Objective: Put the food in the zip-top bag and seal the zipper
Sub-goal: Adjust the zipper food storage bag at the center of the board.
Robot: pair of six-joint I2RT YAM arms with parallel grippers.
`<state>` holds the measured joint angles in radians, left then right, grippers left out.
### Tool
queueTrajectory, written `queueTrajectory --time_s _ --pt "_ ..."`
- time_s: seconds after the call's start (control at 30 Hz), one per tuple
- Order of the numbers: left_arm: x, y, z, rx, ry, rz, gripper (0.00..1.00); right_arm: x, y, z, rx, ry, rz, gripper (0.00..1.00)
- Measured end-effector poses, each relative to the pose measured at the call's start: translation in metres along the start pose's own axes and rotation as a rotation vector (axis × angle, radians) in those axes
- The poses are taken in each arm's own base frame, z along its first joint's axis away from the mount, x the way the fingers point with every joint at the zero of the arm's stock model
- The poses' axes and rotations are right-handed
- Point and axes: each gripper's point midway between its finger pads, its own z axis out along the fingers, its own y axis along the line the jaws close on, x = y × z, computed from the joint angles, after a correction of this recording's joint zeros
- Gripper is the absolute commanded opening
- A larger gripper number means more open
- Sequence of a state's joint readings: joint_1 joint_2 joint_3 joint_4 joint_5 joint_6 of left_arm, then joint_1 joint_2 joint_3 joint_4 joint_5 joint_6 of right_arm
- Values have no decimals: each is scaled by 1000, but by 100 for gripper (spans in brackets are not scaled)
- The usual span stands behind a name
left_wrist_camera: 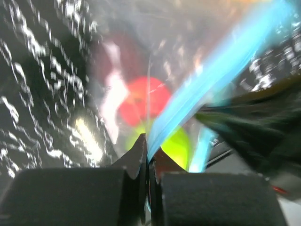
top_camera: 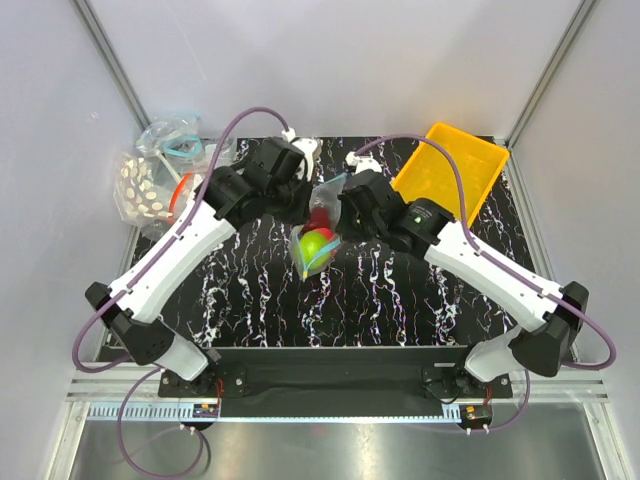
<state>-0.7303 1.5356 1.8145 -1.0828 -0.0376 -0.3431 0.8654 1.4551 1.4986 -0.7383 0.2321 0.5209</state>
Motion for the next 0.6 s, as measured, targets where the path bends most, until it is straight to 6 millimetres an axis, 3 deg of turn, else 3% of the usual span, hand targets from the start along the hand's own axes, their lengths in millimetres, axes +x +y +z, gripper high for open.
queueTrajectory --time_s 0.13,0.23,0.3,0.47,0.6 --pt "45 19 30 -61 144 -18 0 -1 9 -20 -69 5 9 0" --pt "59 19 52 -85 223 -19 0 -3 6 -35 -89 -23 17 0" --pt "58 12 49 -76 225 -12 0 4 2 -37 -85 -14 18 0" --pt "30 -4 20 -15 109 -8 0 26 -2 -28 -82 53 14 0" --pt "21 -3 5 -18 101 -10 0 17 1 -35 -90 43 9 0"
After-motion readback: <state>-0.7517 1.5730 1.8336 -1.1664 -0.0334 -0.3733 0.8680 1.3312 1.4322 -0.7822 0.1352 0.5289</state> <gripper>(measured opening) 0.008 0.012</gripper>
